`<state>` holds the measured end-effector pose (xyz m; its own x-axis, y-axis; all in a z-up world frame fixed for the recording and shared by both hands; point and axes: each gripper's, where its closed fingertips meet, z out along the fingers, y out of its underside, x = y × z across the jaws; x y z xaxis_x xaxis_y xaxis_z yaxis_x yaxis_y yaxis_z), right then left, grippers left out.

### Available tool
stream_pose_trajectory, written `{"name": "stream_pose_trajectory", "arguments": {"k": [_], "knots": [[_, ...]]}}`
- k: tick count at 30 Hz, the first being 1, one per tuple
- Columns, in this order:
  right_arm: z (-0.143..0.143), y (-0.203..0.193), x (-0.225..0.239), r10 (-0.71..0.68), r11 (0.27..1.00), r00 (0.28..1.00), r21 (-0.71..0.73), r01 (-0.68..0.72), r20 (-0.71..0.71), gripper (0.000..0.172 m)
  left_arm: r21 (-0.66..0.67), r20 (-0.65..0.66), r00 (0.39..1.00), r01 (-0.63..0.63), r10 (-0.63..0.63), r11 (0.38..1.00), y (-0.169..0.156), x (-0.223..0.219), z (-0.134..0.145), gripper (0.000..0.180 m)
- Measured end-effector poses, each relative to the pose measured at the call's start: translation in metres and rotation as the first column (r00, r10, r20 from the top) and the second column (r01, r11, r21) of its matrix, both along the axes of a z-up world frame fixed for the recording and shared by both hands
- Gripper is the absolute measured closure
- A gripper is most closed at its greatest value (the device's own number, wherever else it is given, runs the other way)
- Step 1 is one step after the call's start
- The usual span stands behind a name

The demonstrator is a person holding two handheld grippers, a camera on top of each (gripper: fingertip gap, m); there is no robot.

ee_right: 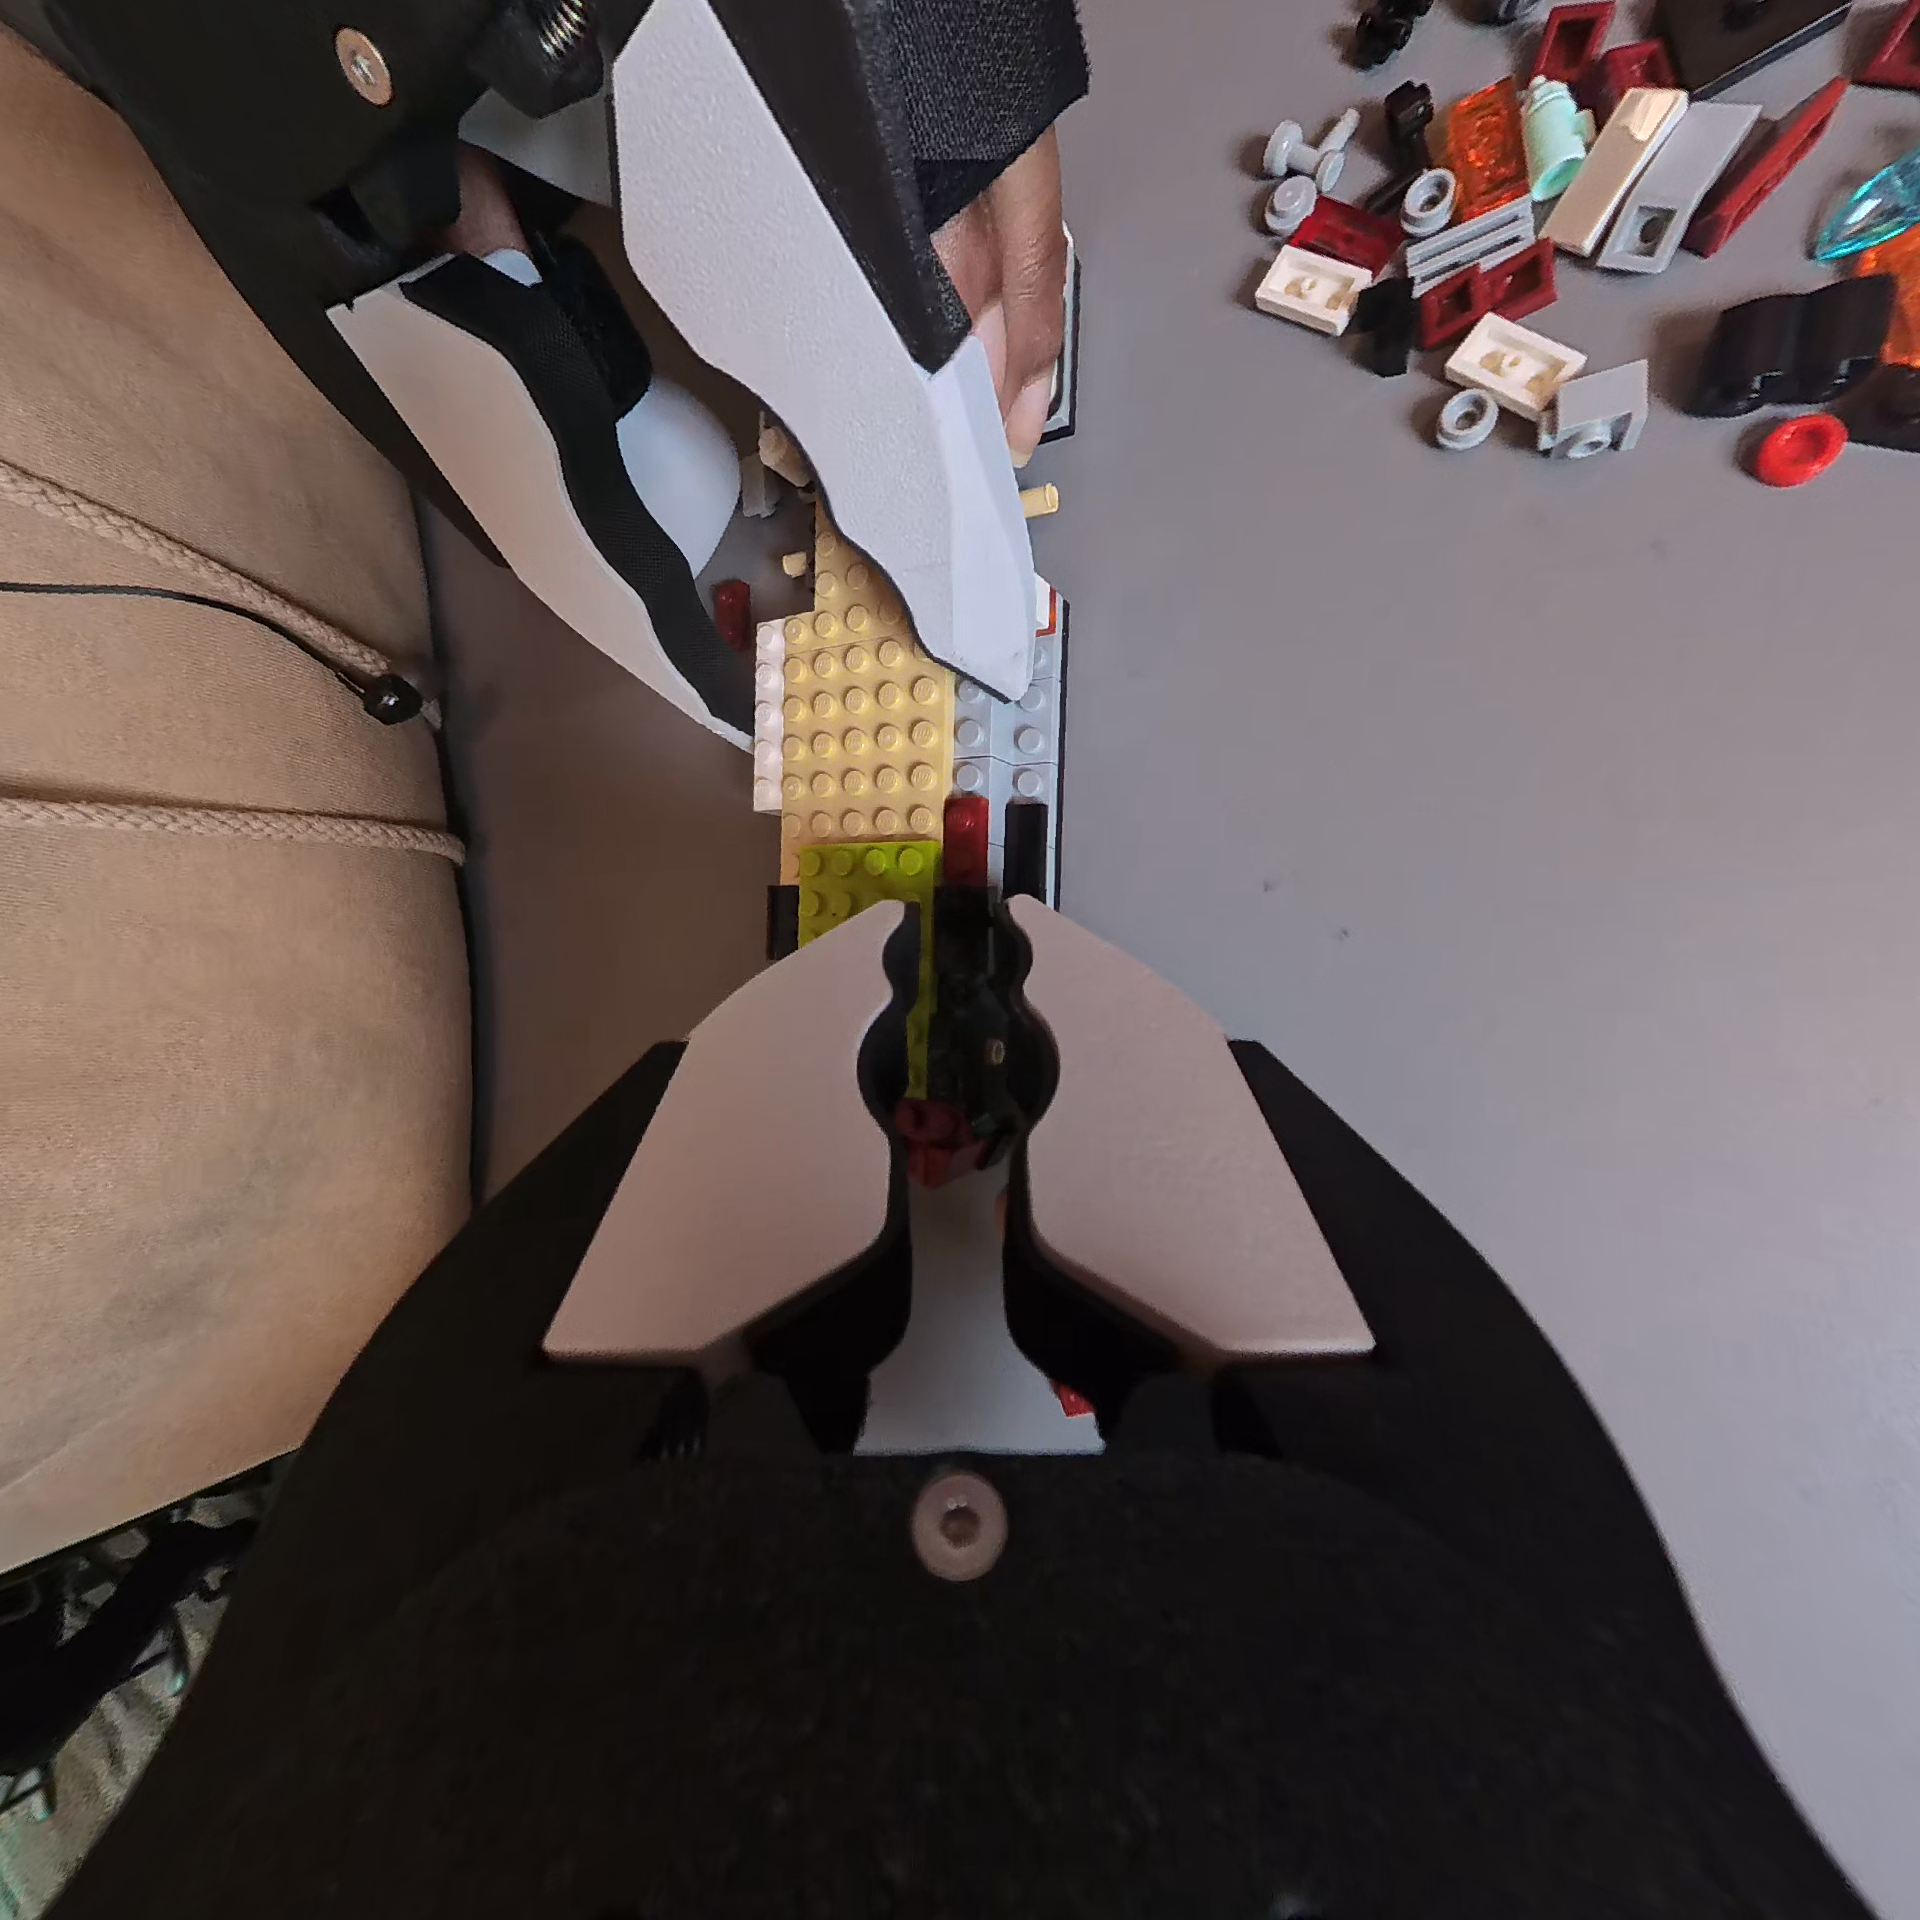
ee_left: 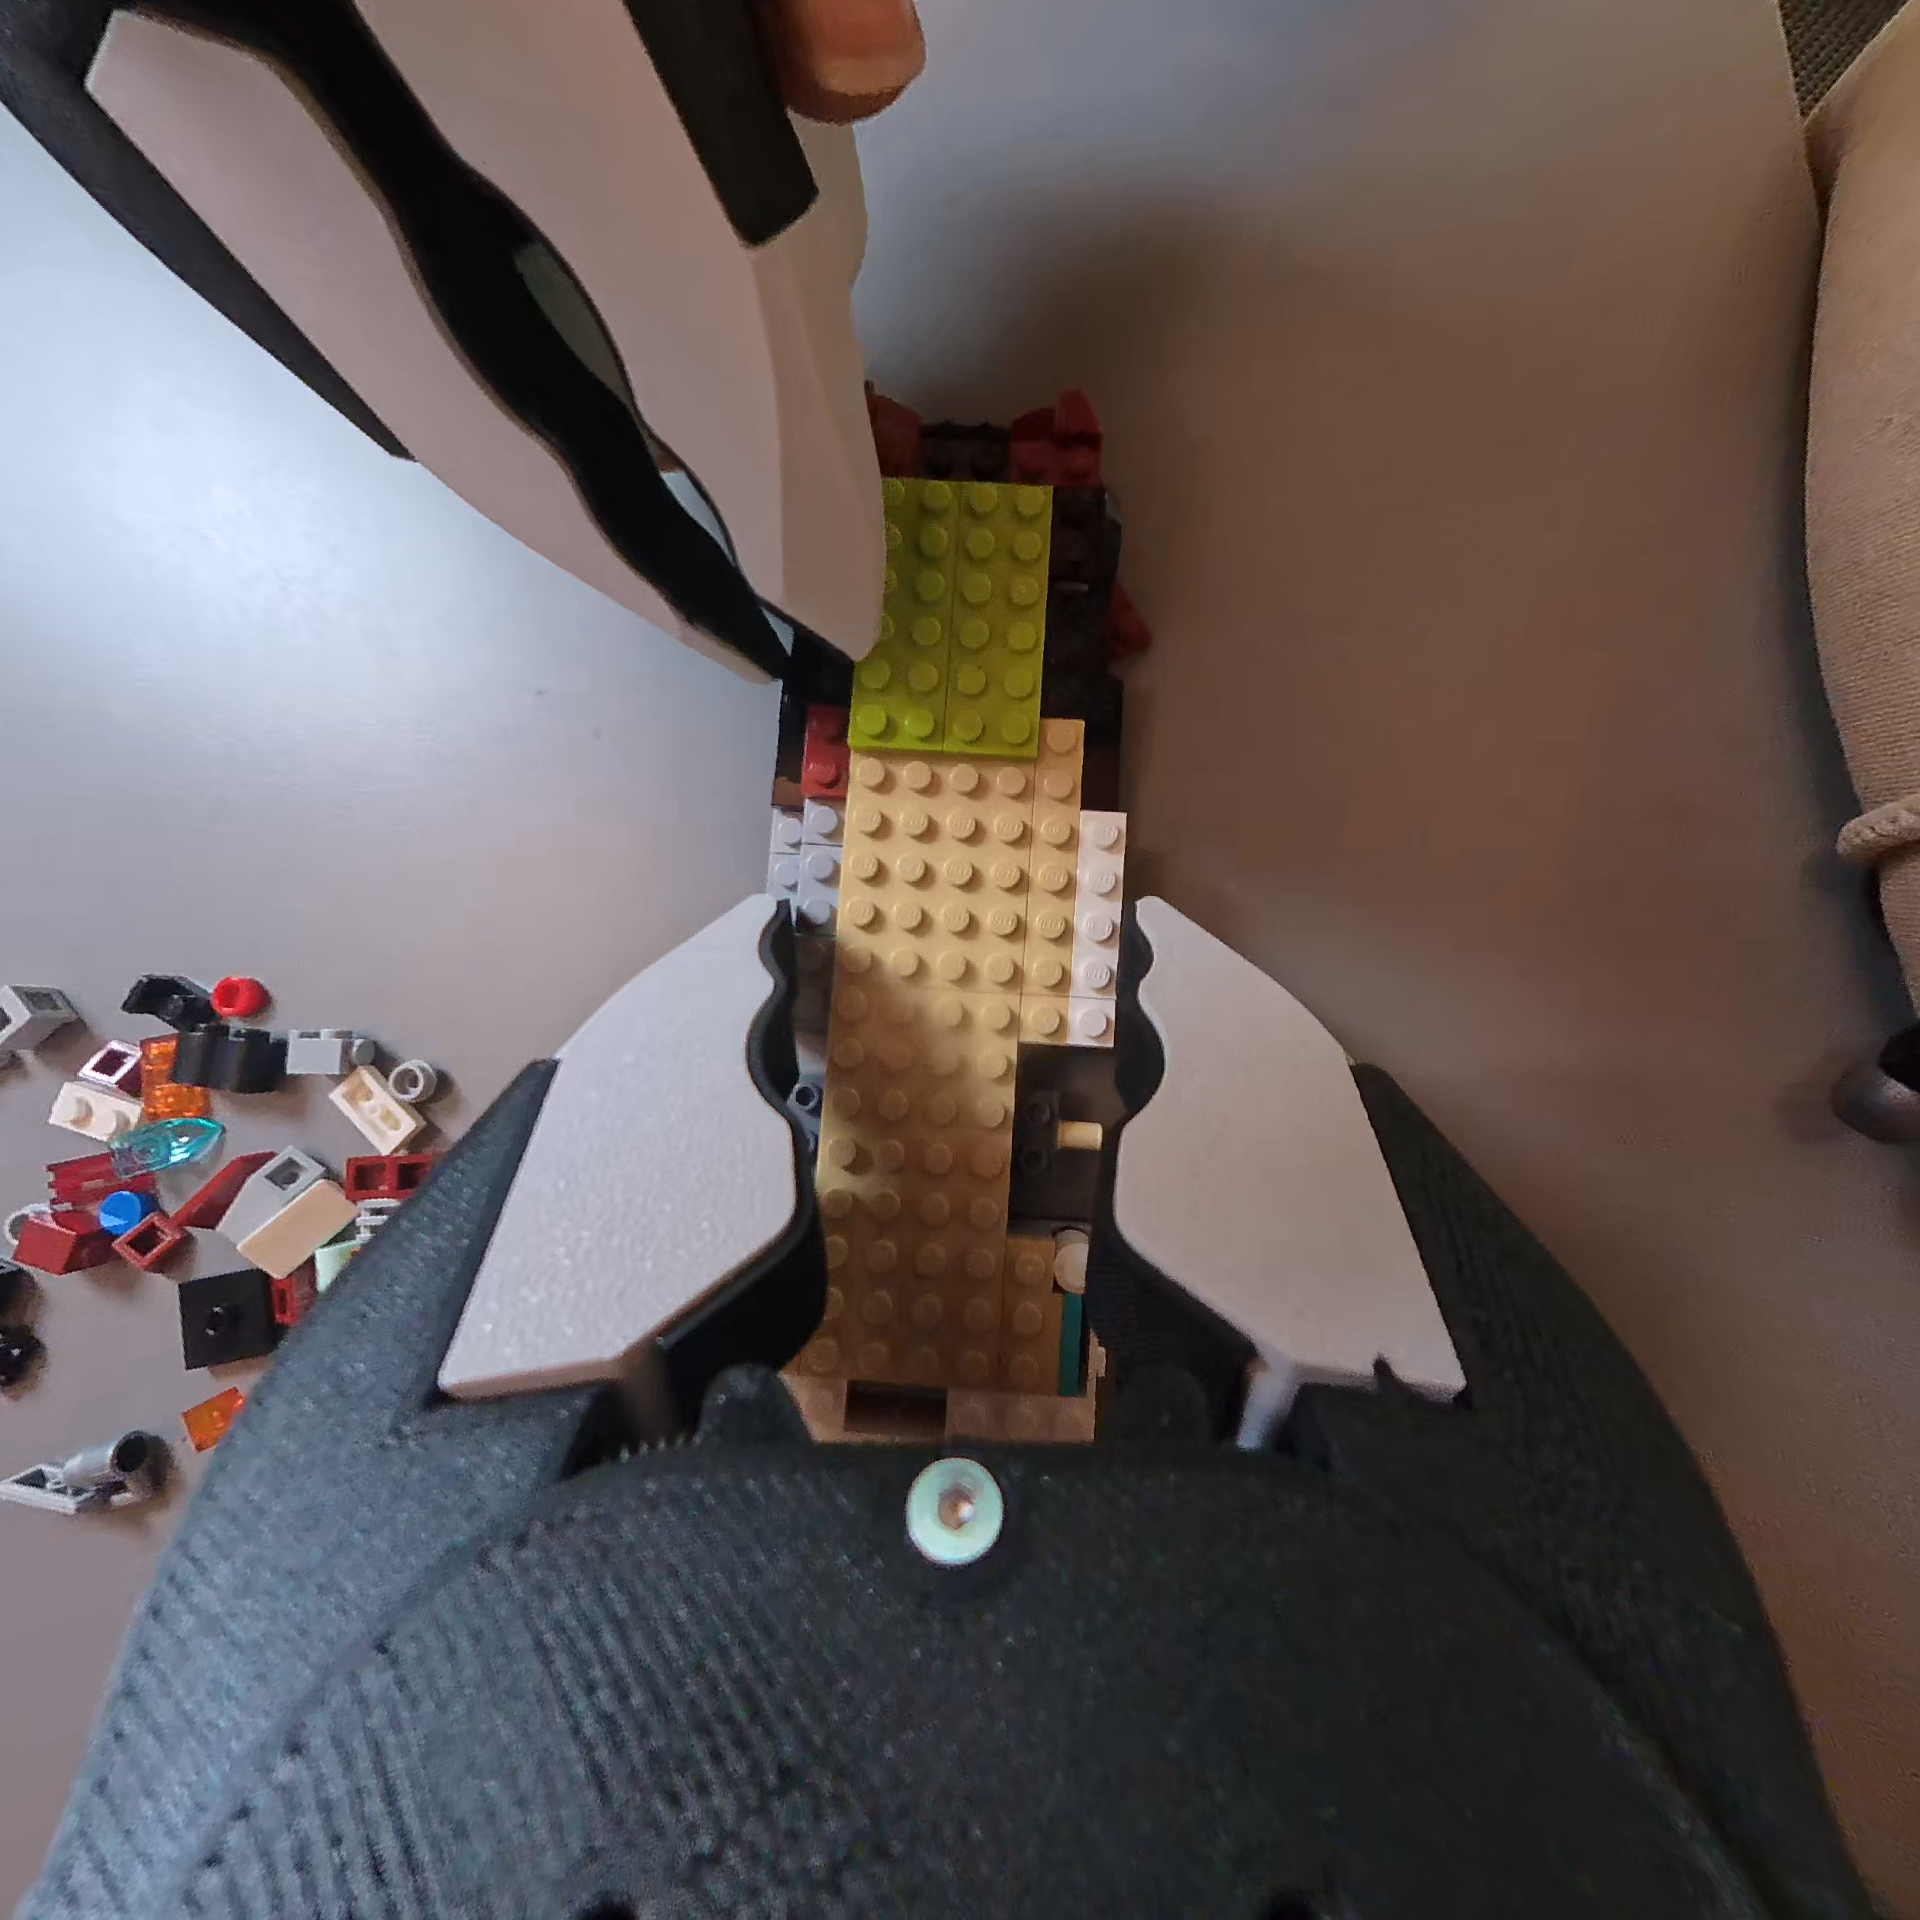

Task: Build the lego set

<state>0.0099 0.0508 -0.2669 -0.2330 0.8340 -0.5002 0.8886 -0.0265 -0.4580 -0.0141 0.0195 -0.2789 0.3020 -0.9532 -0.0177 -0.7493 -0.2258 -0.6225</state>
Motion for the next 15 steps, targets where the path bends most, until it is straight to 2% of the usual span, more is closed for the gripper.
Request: {"name": "stream_pose_trajectory", "arguments": {"k": [8, 15], "knots": [[-0.0025, 0.003, -0.0013, -0.016, 1.0, 1.0, -0.004, 0.016, 0.006, 0.168, 0.005, -0.001, 1.0, 0.005, -0.005, 1.0, -0.0005, -0.0004, -0.0002, 0.121], [-0.0029, 0.0009, 0.0004, 0.013, 0.997, 1.0, 0.07, -0.014, 0.014, 0.164, 0.009, -0.003, 1.0, 0.007, -0.007, 1.0, -0.0004, -0.0002, -0.0004, 0.121]]}}
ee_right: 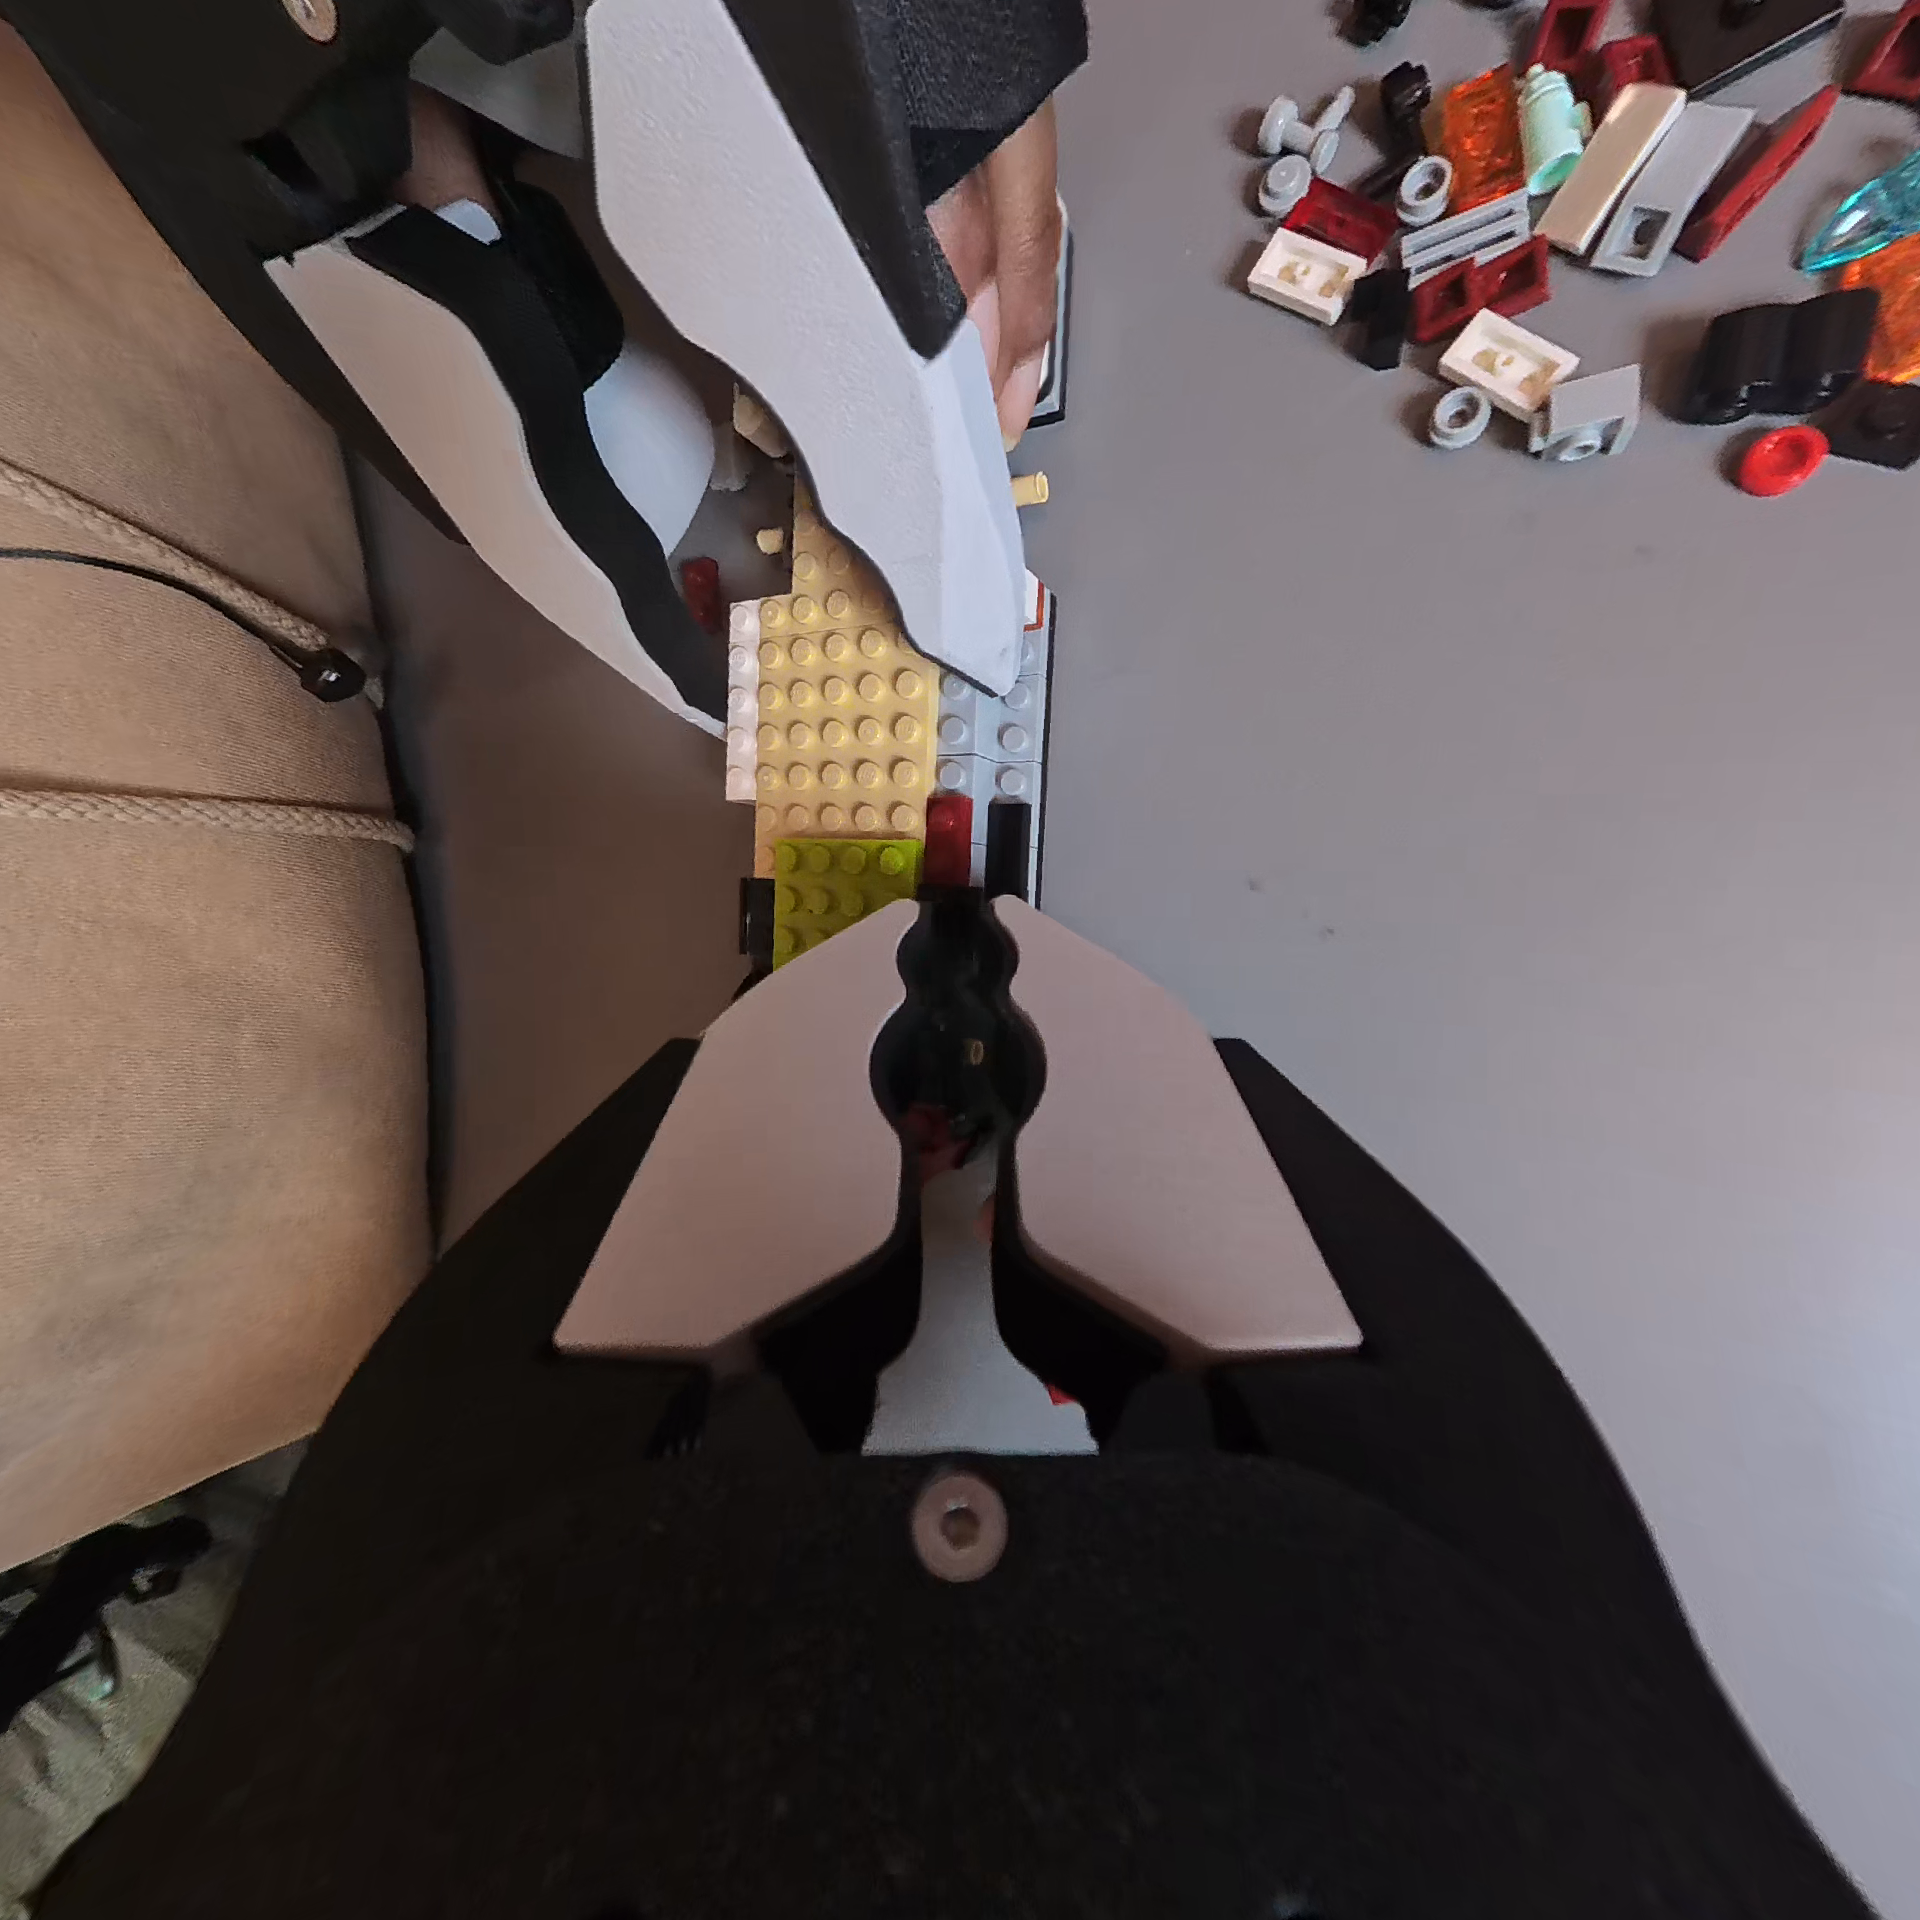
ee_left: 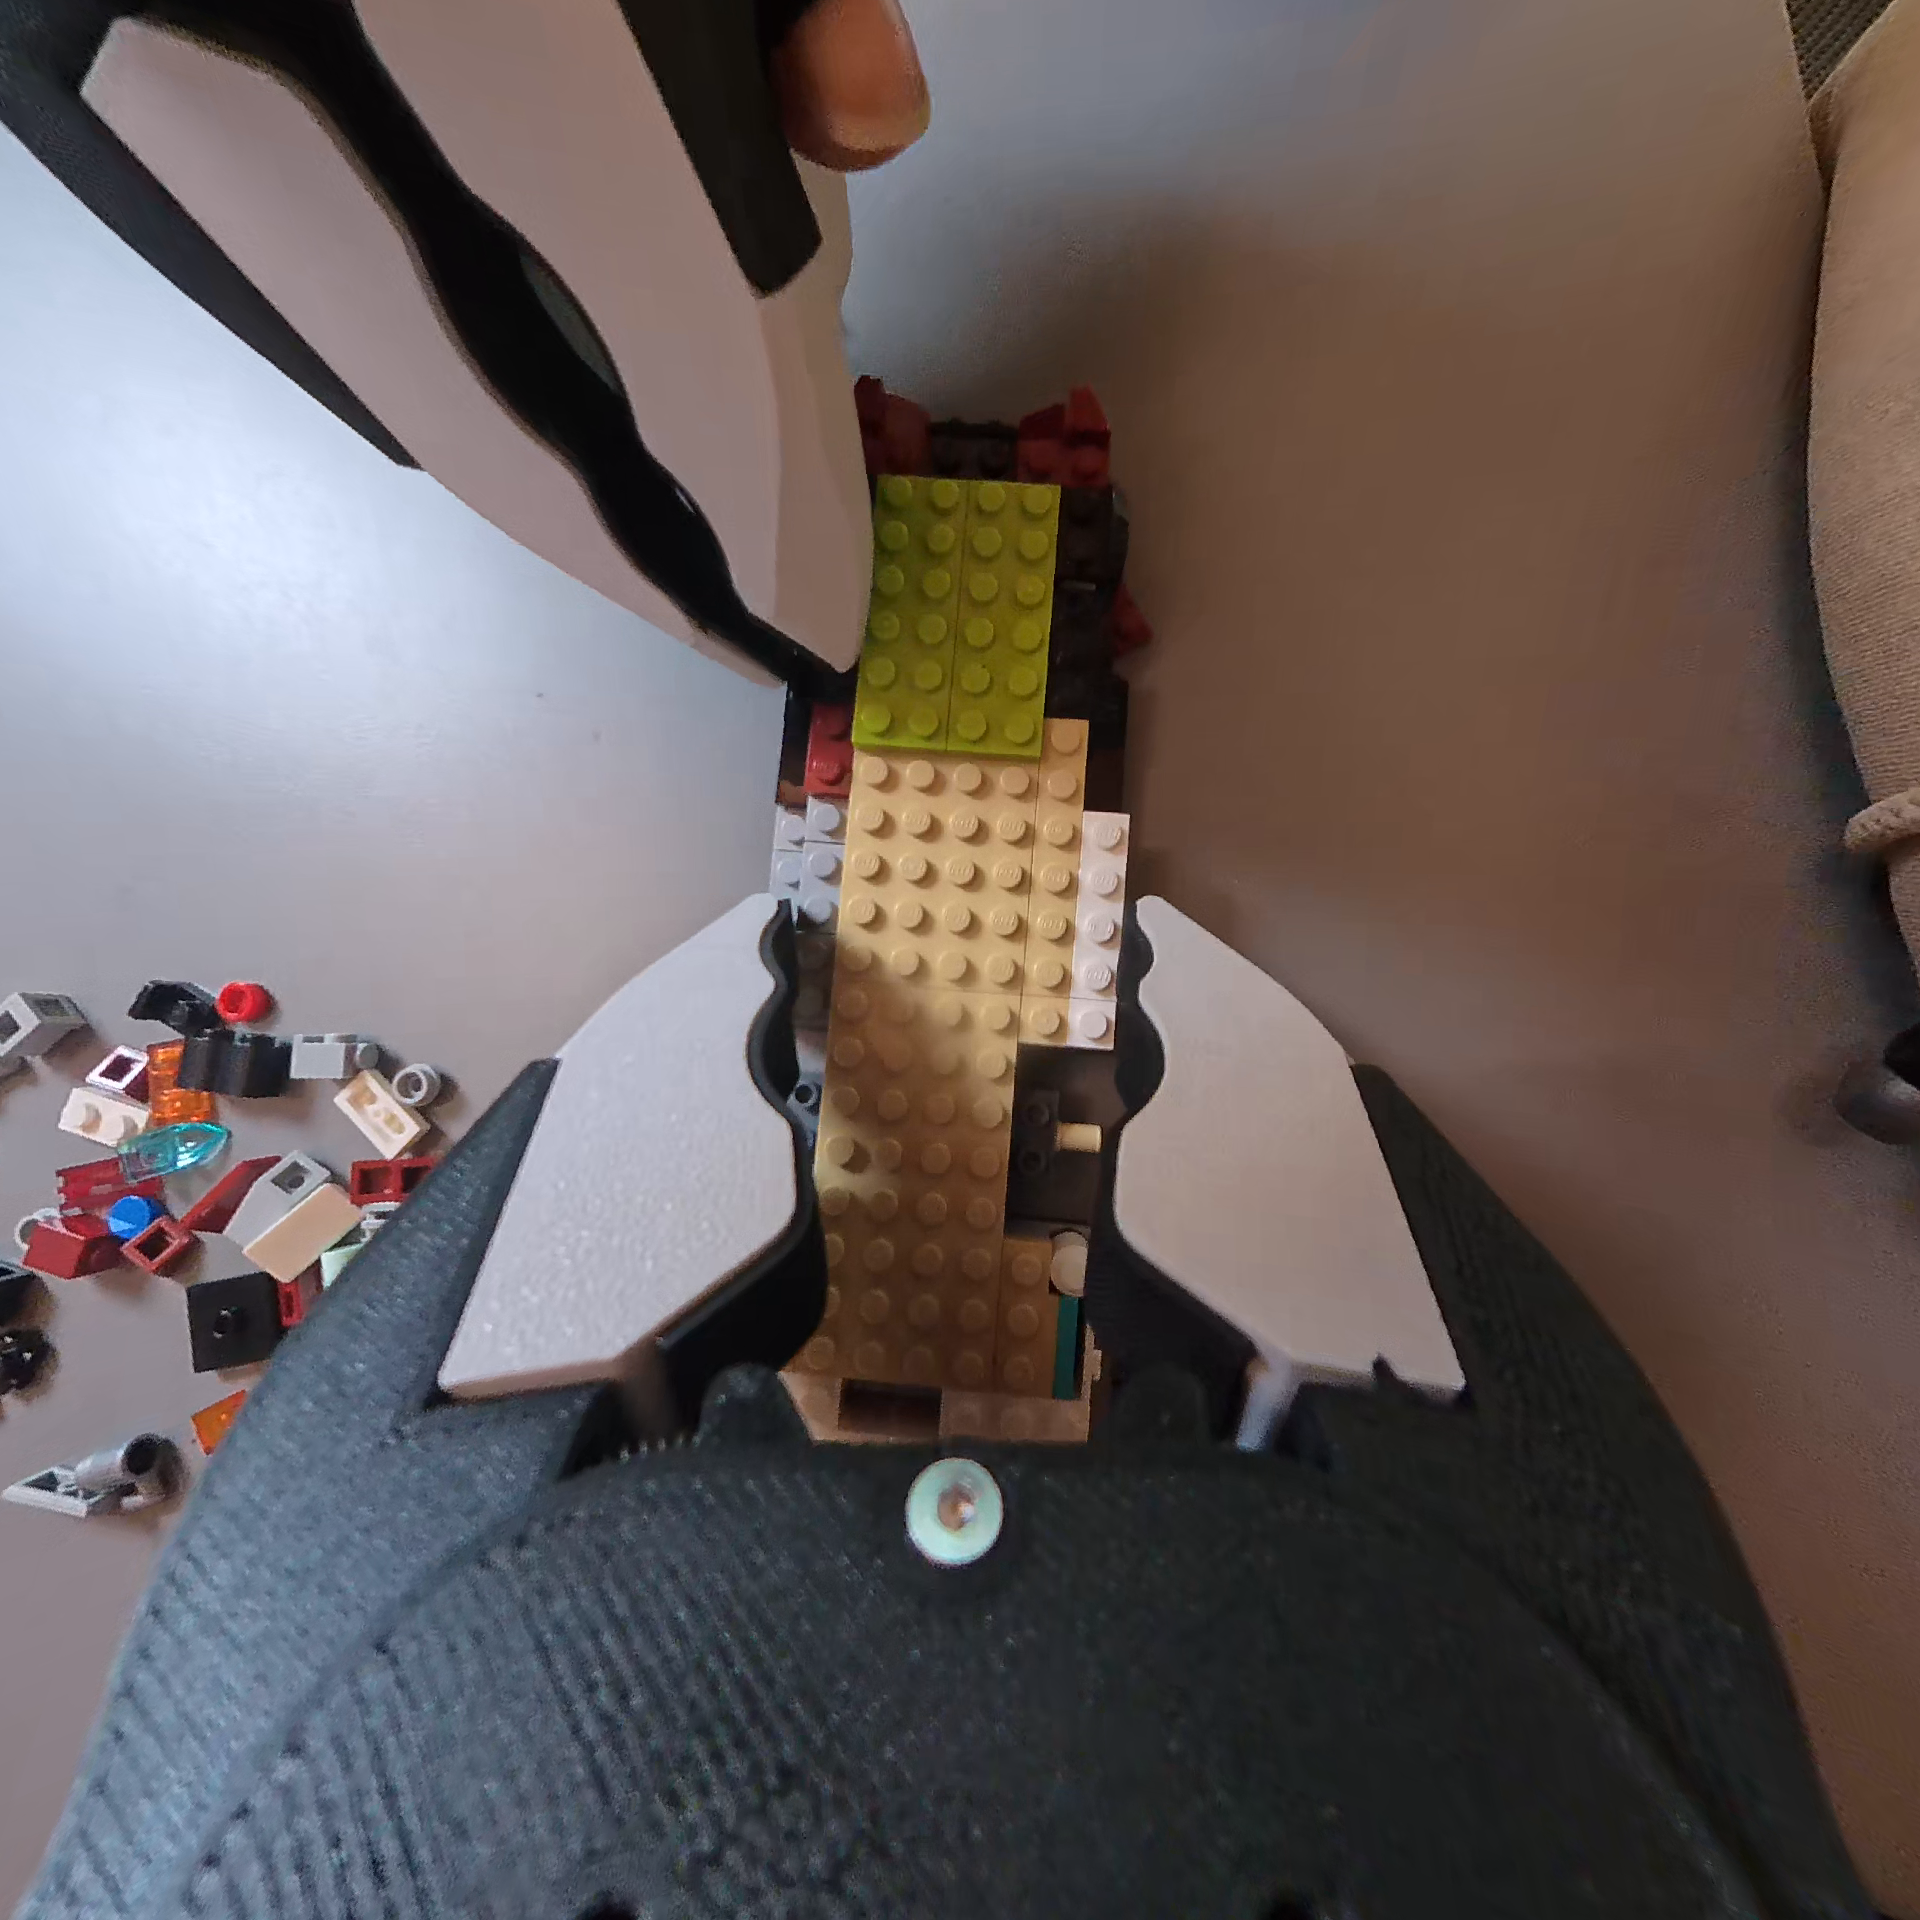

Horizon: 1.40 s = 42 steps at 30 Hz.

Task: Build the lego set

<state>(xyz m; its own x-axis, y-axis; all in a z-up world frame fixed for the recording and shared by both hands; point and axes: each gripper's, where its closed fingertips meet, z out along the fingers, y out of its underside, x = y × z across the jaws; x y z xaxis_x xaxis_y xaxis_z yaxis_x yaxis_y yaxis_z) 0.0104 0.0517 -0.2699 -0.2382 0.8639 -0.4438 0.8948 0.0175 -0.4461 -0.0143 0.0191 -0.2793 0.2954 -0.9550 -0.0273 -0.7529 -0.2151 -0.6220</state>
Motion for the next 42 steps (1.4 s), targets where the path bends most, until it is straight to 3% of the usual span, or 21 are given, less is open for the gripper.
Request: {"name": "stream_pose_trajectory", "arguments": {"k": [3, 16, 25, 30, 37, 42], "knots": [[-0.001, 0.0, 0.0, 0.032, 0.997, 0.999, 0.076, -0.032, -0.002, 0.165, 0.001, 0.0, 1.0, 0.003, -0.003, 1.0, 0.0, 0.0, 0.0, 0.121], [-0.002, -0.001, 0.003, 0.06, 0.983, 0.996, 0.17, -0.07, 0.066, 0.165, 0.005, -0.004, 1.0, 0.016, -0.016, 1.0, 0.0, 0.001, -0.001, 0.121], [-0.001, 0.003, -0.001, 0.016, 0.979, 1.0, 0.205, -0.02, 0.023, 0.164, 0.012, -0.001, 1.0, 0.015, -0.015, 1.0, 0.0, 0.0, 0.0, 0.121], [0.022, 0.016, -0.002, -0.075, 0.99, 0.993, 0.114, 0.086, -0.093, 0.157, 0.009, -0.005, 1.0, 0.013, -0.013, 1.0, 0.0, 0.0, 0.0, 0.121], [0.008, 0.011, 0.0, -0.077, 0.995, 0.994, 0.064, 0.081, -0.072, 0.156, 0.011, -0.006, 1.0, 0.014, -0.014, 1.0, 0.0, 0.0, 0.0, 0.121], [0.007, 0.033, 0.016, -0.033, 0.979, 0.997, 0.199, 0.047, -0.072, 0.159, 0.014, -0.004, 1.0, 0.01, -0.01, 1.0, 0.001, 0.0, 0.0, 0.121]]}}
